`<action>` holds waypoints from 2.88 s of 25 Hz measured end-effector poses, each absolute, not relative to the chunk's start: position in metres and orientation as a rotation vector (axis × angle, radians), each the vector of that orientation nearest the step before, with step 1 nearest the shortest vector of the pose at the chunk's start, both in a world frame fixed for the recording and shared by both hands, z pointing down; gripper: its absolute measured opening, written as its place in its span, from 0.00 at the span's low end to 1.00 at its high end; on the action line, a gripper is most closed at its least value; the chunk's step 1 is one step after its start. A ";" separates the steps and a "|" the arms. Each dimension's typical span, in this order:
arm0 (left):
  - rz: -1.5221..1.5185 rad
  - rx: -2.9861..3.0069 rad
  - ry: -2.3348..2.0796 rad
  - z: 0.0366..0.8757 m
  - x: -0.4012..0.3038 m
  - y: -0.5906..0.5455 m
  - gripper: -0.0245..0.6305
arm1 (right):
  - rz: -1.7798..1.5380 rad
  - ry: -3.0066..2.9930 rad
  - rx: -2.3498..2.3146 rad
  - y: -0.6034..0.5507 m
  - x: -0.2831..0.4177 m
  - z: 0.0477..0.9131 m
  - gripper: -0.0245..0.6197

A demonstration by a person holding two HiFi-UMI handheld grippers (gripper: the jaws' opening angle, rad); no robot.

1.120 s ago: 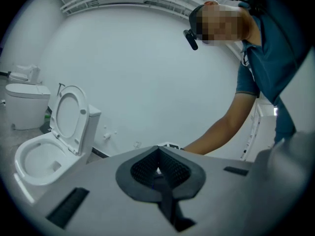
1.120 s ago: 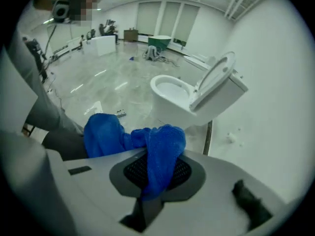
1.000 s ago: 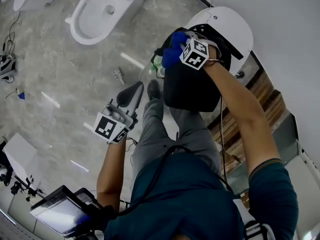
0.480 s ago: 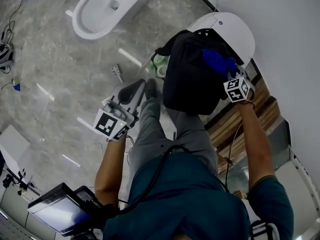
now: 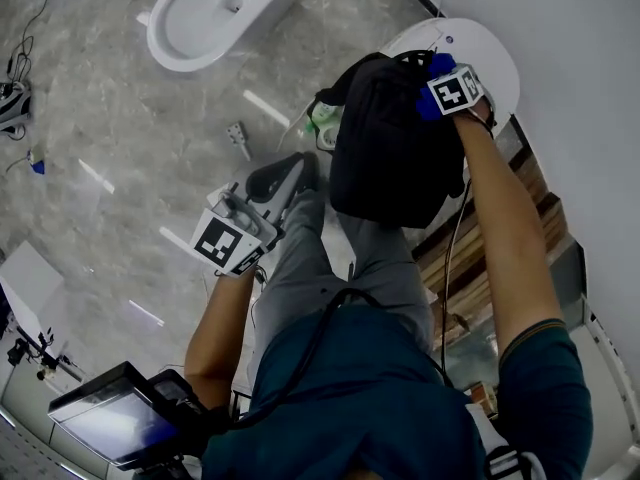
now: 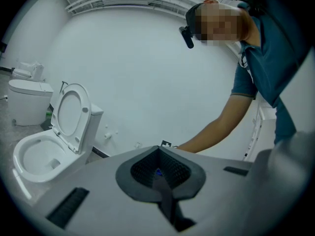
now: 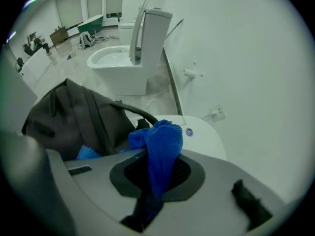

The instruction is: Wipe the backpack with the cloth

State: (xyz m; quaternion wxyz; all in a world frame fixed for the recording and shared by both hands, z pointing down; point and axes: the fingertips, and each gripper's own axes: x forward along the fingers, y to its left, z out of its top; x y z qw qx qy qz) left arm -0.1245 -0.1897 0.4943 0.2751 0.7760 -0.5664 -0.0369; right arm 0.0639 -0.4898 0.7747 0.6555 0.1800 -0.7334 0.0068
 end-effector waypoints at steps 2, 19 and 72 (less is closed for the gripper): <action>-0.100 2.073 -1.530 0.498 -0.127 -0.185 0.04 | 0.173 -1.725 0.386 -0.476 0.017 0.789 0.09; -0.171 1.995 -1.603 0.499 -0.157 -0.174 0.04 | 0.112 -1.809 0.345 -0.426 0.048 0.772 0.08; -0.228 1.806 -1.732 0.525 -0.212 -0.127 0.04 | -0.460 -1.804 -0.752 -0.013 0.036 0.717 0.08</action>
